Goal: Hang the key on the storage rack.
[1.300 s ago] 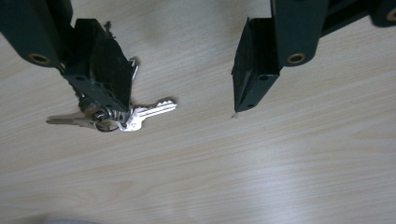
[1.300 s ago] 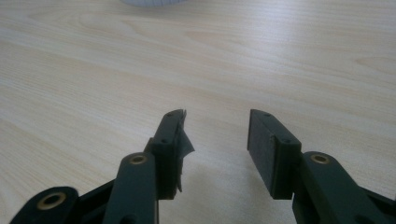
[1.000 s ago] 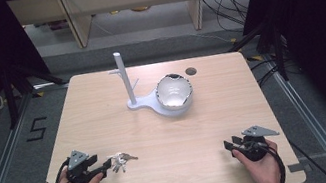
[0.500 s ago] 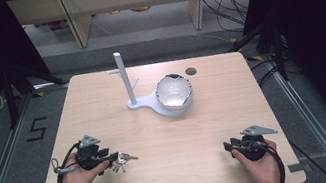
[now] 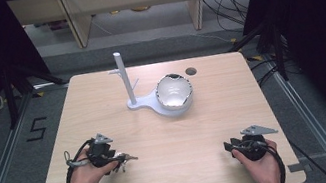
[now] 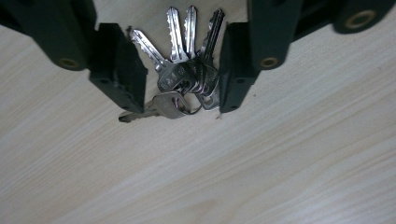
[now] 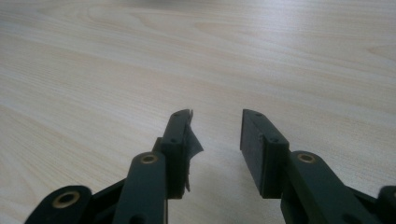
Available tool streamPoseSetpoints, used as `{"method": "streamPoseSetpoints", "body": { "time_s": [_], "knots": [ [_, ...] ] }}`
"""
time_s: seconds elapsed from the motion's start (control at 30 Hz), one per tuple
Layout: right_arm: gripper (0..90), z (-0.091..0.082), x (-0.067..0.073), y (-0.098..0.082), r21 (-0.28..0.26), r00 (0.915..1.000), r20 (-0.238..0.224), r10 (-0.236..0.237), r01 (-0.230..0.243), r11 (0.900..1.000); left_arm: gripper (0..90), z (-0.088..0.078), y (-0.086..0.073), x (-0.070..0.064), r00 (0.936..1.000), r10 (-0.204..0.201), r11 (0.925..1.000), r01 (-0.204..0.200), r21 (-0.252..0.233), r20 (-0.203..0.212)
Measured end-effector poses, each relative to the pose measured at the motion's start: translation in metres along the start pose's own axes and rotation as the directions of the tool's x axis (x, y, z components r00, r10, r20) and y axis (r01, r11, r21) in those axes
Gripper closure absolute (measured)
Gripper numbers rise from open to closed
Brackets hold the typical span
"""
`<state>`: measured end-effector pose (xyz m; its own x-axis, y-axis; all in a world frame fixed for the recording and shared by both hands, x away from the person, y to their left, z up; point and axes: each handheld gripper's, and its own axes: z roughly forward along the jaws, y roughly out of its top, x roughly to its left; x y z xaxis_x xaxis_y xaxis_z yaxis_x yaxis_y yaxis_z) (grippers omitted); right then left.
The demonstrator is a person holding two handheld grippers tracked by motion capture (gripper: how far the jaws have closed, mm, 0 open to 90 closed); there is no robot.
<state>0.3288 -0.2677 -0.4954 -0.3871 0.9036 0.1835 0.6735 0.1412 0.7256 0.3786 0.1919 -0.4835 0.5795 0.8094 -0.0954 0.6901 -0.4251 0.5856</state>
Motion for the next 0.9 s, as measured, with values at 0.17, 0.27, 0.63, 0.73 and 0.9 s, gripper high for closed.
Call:
{"method": "streamPoseSetpoints", "body": {
  "time_s": [0.17,0.27,0.63,0.73,0.9],
  "knots": [
    [62.8,0.001,0.0,0.0,0.001,1.0,-0.004,-0.005,0.005,1.0,34.0,0.004,0.007,0.0,0.9995,0.029,0.9981,-0.028,0.054,-0.014],
    [62.3,0.002,0.0,0.0,0.005,0.9998,-0.017,-0.009,0.009,1.0,32.1,0.008,0.016,0.0,0.9992,0.039,0.9957,-0.038,0.085,-0.008],
    [61.4,0.003,0.002,-0.001,0.017,0.9988,-0.022,0.045,-0.044,0.999,31.5,0.02,0.03,0.003,0.9999,-0.01,0.9813,0.011,0.192,-0.008],
    [61.3,0.003,-0.001,-0.001,0.016,0.9993,-0.035,0.012,-0.011,1.0,31.3,0.021,0.028,0.003,0.9999,0.003,0.979,0.0,0.204,-0.014],
    [61.1,0.001,0.003,-0.001,0.041,0.9989,-0.023,0.041,-0.04,0.998,30.9,0.023,0.026,0.002,0.9998,0.019,0.9758,-0.018,0.218,-0.006]
  ]
}}
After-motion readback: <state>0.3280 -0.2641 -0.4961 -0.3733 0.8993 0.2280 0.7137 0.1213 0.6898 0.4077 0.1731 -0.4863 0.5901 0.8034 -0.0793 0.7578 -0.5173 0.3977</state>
